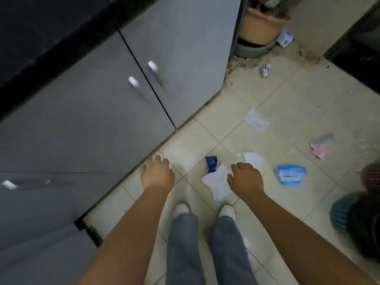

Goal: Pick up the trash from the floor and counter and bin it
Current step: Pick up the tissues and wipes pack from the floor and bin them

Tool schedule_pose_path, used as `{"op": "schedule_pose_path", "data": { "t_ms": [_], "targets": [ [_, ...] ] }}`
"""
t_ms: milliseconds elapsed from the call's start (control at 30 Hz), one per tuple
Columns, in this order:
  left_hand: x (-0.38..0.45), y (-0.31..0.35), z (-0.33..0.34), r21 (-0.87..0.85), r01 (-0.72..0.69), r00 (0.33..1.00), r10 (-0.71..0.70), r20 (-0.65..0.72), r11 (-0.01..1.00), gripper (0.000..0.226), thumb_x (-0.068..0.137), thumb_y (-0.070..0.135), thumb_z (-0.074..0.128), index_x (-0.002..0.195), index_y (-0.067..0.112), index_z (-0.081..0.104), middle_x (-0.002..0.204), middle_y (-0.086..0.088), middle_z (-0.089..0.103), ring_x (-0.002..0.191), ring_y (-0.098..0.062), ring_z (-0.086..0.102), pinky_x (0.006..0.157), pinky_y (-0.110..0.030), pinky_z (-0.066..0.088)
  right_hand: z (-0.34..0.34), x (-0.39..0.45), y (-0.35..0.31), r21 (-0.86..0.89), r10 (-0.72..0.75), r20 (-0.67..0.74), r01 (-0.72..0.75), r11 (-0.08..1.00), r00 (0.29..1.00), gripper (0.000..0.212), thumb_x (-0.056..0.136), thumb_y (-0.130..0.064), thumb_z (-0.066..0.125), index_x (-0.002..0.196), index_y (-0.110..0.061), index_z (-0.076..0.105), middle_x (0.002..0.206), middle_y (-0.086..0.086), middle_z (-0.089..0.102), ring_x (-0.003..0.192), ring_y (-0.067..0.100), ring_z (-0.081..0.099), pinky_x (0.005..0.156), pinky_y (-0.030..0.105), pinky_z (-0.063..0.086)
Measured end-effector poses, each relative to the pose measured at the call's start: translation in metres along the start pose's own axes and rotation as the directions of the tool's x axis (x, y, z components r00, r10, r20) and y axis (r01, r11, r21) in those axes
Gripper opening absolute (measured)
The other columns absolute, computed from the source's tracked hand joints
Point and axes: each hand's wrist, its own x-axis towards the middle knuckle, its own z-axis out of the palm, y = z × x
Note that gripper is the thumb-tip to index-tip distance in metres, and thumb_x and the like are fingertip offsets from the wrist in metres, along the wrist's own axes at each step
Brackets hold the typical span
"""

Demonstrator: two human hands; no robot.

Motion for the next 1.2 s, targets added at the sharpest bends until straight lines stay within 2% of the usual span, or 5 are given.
{"op": "schedule_pose_path", "data": {
  "t_ms": [200, 467, 600, 767, 1200],
  "targets": [
    [0.142, -0.03, 0.128, 0.038, 0.113, 0.981, -0.118, 0.157, 0.993, 0.036, 0.099, 0.021, 0.041, 0.133, 0.008, 0.042, 0.14, -0.011, 0.044, 0.129, -0.027, 0.041, 0.1, -0.035, 0.042, 0.134, 0.124, 0.007, -0.101, 0.079, 0.23, -0.057, 0.993, 0.97, 0.031, 0.098, -0.021, 0.037, 0.122, -0.006, 0.048, 0.125, 0.011, 0.054, 0.115, 0.027, 0.05, 0.092, 0.035, 0.045],
    [0.293, -0.045, 0.29, 0.001, 0.177, 0.96, -0.173, 0.22, 0.984, 0.054, 0.099, 0.019, 0.044, 0.147, 0.006, 0.022, 0.154, -0.024, 0.021, 0.143, -0.039, 0.02, 0.113, -0.043, 0.032, 0.303, 0.259, 0.015, -0.05, 0.241, 0.124, -0.237, 0.97, 0.962, 0.062, 0.094, -0.015, 0.048, 0.147, -0.01, 0.017, 0.158, 0.016, 0.008, 0.145, 0.034, 0.009, 0.119, 0.052, 0.008],
    [0.336, -0.053, 0.334, -0.108, 0.333, 0.932, -0.309, 0.19, 0.937, 0.055, 0.098, 0.013, 0.047, 0.146, 0.018, 0.021, 0.158, -0.022, 0.006, 0.145, -0.044, 0.006, 0.116, -0.055, 0.025, 0.348, 0.288, 0.017, 0.143, 0.318, 0.038, -0.32, 0.937, 0.947, 0.054, 0.092, -0.009, 0.05, 0.141, -0.004, 0.029, 0.155, 0.021, 0.015, 0.138, 0.04, 0.025, 0.113, 0.053, 0.028],
    [0.356, -0.069, 0.354, -0.149, 0.291, 0.956, -0.294, 0.003, 0.945, 0.042, 0.097, 0.01, 0.047, 0.137, 0.006, 0.037, 0.132, -0.025, 0.05, 0.121, -0.038, 0.05, 0.095, -0.044, 0.048, 0.363, 0.302, 0.024, 0.219, 0.308, -0.045, -0.291, 0.931, 0.95, 0.045, 0.085, 0.006, 0.049, 0.13, 0.004, 0.042, 0.144, 0.025, 0.038, 0.126, 0.043, 0.04, 0.108, 0.052, 0.036],
    [0.306, -0.004, 0.273, -0.145, 0.073, 0.996, -0.08, -0.042, 0.987, 0.033, 0.102, 0.016, 0.038, 0.123, 0.001, 0.058, 0.12, -0.022, 0.062, 0.109, -0.033, 0.06, 0.086, -0.038, 0.051, 0.285, 0.268, 0.014, 0.293, 0.374, -0.128, -0.325, 0.899, 0.919, 0.025, 0.087, -0.013, 0.055, 0.107, -0.003, 0.066, 0.122, 0.014, 0.061, 0.129, 0.031, 0.04, 0.116, 0.055, 0.009]
  ]
}}
